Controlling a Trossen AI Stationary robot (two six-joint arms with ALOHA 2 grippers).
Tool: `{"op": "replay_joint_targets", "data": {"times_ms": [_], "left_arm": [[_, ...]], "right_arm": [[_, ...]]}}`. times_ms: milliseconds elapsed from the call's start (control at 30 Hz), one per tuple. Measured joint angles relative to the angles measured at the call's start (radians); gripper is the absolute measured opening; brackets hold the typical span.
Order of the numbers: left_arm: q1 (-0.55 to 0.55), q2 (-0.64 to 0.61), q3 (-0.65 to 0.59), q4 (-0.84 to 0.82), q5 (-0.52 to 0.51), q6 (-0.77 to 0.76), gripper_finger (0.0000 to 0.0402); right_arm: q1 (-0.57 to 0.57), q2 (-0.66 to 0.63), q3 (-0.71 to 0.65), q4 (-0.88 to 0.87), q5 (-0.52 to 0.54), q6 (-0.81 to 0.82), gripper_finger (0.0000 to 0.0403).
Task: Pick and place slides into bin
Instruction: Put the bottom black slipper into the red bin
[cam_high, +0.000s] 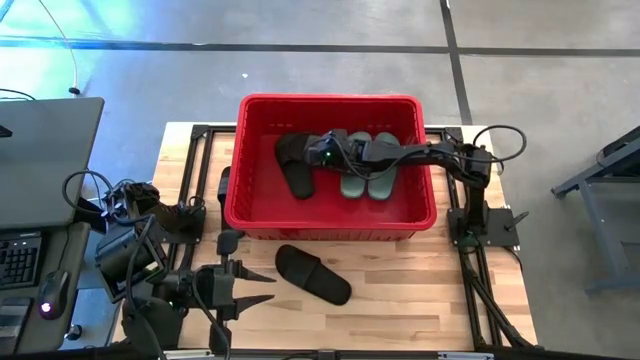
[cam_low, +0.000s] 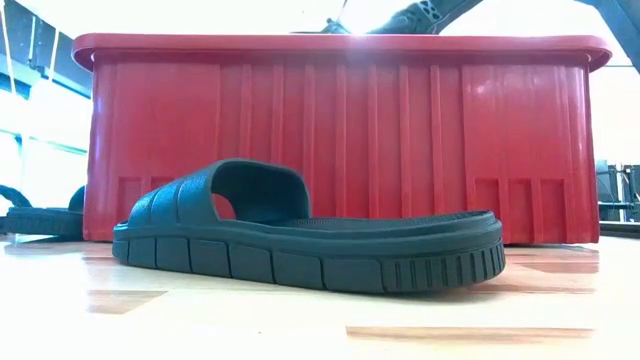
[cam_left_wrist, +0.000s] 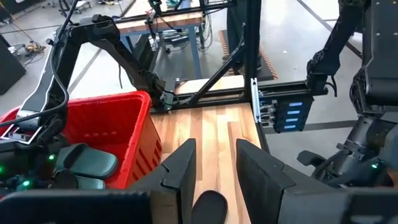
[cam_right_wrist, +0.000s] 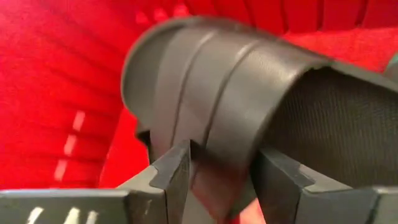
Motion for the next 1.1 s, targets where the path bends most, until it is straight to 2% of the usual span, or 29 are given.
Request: {"op": "replay_joint_targets", "data": {"times_ms": [267,533,633,900,1100], "left_arm": [[0.0,0.0,0.0,-0.002,-0.001,0.0,0.0099],[0.0,0.0,0.0,-0.001,0.01,0.0,0.0099],[0.0,0.0,0.0,-0.001,0.011,0.0,0.0099],[0.0,0.0,0.0,-0.027,0.051,0.005,0.0099],[0.0,0.0,0.0,-0.088,0.15,-0.037,0.0099]], "right_arm": [[0.03,-0.002,0.0,0.007,-0.023,-0.029,0.0142],[0.07,-0.037,0.072,0.002,0.059,-0.169,0.014],[0.08,-0.054,0.124,-0.011,0.057,-0.247,0.014],[0.124,-0.055,0.3,-0.159,0.021,-0.462,0.014],[0.184,-0.055,0.441,-0.21,-0.107,-0.632,0.014]]}}
